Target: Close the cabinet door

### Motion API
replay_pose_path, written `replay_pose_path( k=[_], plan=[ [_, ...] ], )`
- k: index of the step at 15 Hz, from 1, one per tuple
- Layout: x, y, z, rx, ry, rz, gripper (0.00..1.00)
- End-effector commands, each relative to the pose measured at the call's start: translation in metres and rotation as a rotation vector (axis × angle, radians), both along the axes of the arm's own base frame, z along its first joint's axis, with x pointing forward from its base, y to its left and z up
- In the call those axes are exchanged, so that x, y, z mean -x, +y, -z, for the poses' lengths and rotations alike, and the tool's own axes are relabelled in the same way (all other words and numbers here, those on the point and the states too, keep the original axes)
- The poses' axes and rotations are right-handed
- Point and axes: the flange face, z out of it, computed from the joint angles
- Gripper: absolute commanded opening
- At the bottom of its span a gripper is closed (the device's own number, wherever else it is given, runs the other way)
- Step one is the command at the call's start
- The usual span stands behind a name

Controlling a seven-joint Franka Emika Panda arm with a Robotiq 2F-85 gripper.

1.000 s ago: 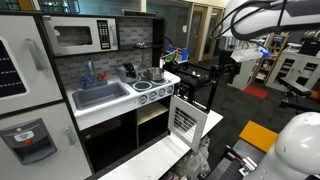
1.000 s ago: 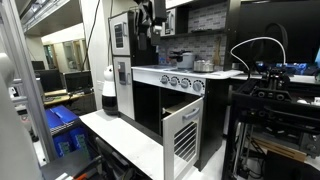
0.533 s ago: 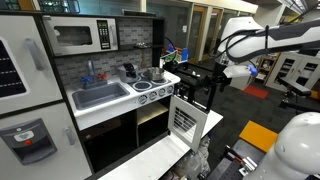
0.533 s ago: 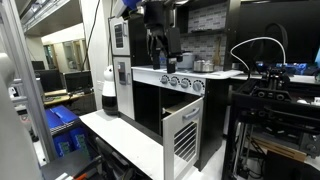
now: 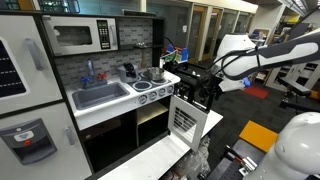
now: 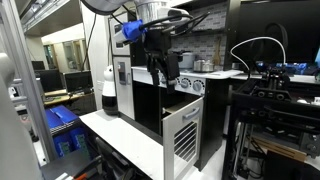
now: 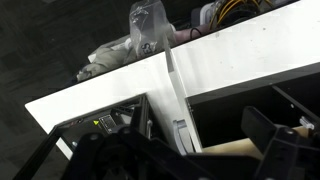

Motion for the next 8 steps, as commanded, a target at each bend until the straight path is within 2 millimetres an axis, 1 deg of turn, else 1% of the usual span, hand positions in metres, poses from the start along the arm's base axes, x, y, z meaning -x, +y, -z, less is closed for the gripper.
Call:
replay_pose_path(
  k=[1,7,8],
  plan=[
    [-0.011,-0.003,0.019,-0.002,0.018,-0.038,1.00],
    [-0.020,-0.011,0.059,-0.012,0.093,-0.054,1.00],
    [-0.015,-0.004,0.043,-0.007,0.074,-0.043,1.00]
  ],
)
